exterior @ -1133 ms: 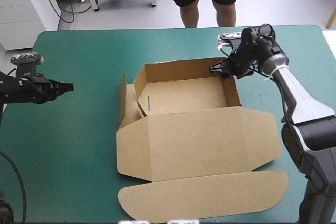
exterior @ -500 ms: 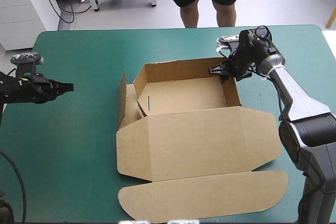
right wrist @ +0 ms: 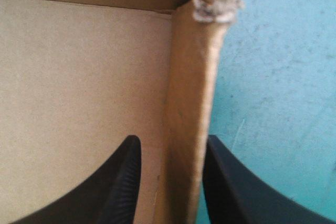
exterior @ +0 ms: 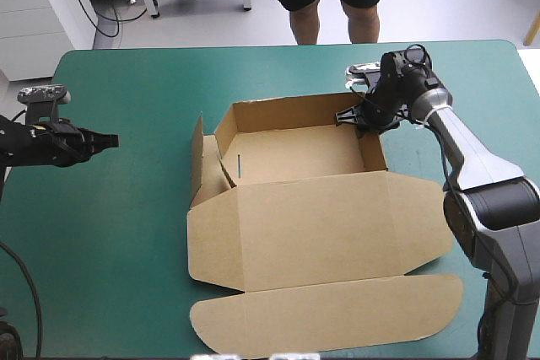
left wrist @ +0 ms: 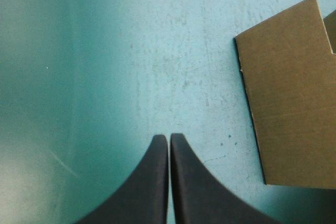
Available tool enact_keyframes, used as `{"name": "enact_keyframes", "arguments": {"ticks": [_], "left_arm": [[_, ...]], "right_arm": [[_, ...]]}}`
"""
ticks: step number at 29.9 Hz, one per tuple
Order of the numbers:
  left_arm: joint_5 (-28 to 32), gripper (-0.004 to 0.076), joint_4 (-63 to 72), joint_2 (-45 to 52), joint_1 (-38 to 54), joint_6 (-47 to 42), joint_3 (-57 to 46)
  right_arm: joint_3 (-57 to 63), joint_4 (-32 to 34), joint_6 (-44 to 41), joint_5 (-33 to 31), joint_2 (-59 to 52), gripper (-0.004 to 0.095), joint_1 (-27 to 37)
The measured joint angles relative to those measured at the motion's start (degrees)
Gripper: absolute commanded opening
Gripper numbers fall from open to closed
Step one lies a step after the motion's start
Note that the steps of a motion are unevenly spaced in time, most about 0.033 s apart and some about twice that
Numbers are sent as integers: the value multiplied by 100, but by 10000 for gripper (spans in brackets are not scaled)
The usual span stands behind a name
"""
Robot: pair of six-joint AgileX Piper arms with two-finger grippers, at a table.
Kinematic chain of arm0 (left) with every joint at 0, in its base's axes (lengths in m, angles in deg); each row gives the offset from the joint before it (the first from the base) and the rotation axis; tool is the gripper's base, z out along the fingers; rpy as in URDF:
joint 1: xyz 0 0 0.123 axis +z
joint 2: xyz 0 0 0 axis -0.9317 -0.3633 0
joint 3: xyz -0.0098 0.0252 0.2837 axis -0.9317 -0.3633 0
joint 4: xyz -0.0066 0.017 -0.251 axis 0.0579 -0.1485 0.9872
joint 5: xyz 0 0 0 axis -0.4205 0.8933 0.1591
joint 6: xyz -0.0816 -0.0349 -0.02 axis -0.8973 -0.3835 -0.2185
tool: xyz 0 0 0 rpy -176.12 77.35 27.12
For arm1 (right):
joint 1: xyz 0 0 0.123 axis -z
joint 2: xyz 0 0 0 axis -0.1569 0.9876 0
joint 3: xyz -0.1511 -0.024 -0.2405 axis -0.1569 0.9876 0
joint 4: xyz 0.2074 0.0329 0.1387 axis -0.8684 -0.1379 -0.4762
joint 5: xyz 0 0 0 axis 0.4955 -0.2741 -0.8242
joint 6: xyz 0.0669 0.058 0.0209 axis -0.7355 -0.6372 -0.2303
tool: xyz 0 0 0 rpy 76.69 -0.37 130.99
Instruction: Fold the box
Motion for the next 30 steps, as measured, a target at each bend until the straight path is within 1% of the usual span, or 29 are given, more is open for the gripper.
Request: {"name": "enact_keyframes", "arguments": {"ticks": [3, 7, 10, 11, 20, 22, 24, 27, 28, 30], "left_arm": [[0, -8, 0, 0, 0, 11, 0], [0, -8, 0, 0, 0, 11, 0], [0, -8, 0, 0, 0, 11, 0], [0, -8, 0, 0, 0, 11, 0], [46, -7, 0, 0, 0, 16, 0], [46, 7, 0, 0, 0, 85, 0], [46, 46, 0, 0, 0, 162, 0], [46, 174, 0, 0, 0, 189, 0], [46, 242, 0, 0, 0, 188, 0], [46, 402, 0, 0, 0, 195, 0]], "right_arm": [[0, 0, 94, 0, 6, 172, 0], [0, 0, 131, 5, 36, 105, 0], [0, 7, 151, 5, 63, -6, 0], [0, 7, 151, 12, 68, -20, 0], [0, -11, 115, 63, 73, -20, 0], [0, -10, 115, 63, 53, -21, 0], [0, -10, 129, 63, 17, -21, 0], [1, -10, 166, 58, -58, -21, 19], [7, -10, 178, 51, -90, -21, 36], [13, -16, 209, 37, -177, -21, 97]]}}
